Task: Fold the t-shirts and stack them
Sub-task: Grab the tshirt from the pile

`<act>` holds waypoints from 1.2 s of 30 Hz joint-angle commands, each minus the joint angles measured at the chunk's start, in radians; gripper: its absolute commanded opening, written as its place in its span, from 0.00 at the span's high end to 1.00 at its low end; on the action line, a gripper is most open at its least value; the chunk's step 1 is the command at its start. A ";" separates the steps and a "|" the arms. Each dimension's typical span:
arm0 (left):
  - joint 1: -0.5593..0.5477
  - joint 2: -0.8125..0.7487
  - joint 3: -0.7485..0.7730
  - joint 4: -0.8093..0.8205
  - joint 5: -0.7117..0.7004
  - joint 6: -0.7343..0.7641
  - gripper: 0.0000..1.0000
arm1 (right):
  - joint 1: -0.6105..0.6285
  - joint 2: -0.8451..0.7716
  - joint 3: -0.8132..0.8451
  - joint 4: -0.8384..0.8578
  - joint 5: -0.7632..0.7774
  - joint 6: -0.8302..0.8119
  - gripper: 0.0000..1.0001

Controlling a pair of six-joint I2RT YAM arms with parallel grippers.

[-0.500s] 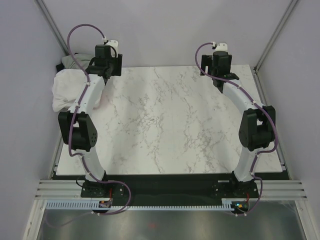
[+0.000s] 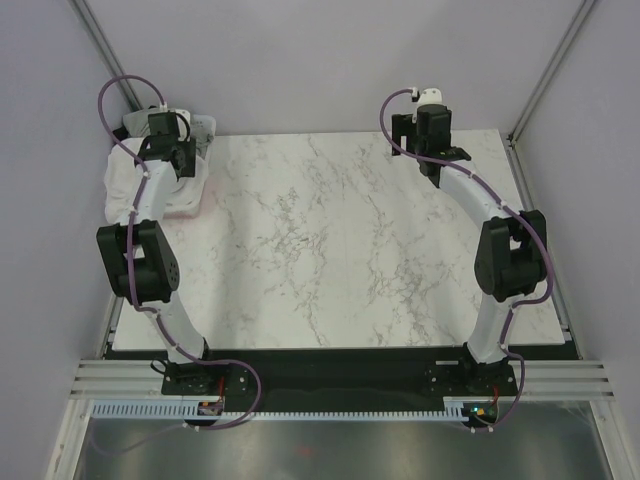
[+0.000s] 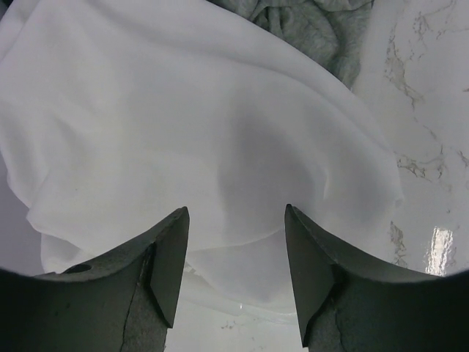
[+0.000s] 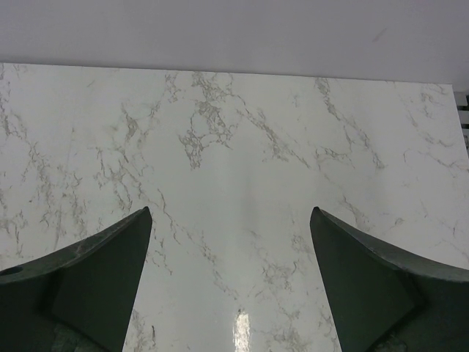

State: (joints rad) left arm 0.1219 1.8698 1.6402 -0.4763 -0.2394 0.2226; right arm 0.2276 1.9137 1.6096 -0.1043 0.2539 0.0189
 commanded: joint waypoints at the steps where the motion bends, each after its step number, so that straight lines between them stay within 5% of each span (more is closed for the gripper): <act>1: -0.011 -0.037 0.004 0.024 -0.008 0.050 0.38 | 0.003 0.013 0.009 0.029 -0.016 -0.011 0.02; 7: -0.010 0.031 0.032 -0.022 0.025 0.047 0.38 | 0.004 0.024 0.019 0.032 -0.022 -0.011 0.02; 12: -0.008 0.092 0.073 -0.053 0.055 0.034 0.50 | 0.007 0.025 0.013 0.029 -0.028 -0.040 0.02; 15: -0.008 0.121 0.093 -0.079 0.086 0.037 0.69 | 0.010 0.027 0.009 0.031 -0.027 -0.045 0.02; 19: -0.008 0.135 0.102 -0.084 0.094 0.034 0.68 | 0.015 0.031 0.010 0.029 -0.024 -0.053 0.02; 21: -0.008 0.129 0.106 -0.085 0.100 0.034 0.91 | 0.018 0.031 0.009 0.031 -0.016 -0.059 0.02; 23: -0.010 0.112 0.113 -0.085 0.092 0.027 0.98 | 0.021 0.034 0.009 0.032 -0.015 -0.063 0.02; 28: -0.008 0.039 0.161 -0.085 0.113 -0.012 0.98 | 0.026 0.041 0.010 0.034 -0.007 -0.071 0.02; 36: -0.059 -0.029 0.453 -0.071 0.190 -0.035 0.98 | 0.036 0.059 0.033 0.035 -0.013 -0.074 0.02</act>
State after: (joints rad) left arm 0.0872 1.9362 1.9800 -0.5930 -0.1104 0.2276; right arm 0.2539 1.9553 1.6100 -0.0978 0.2371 -0.0433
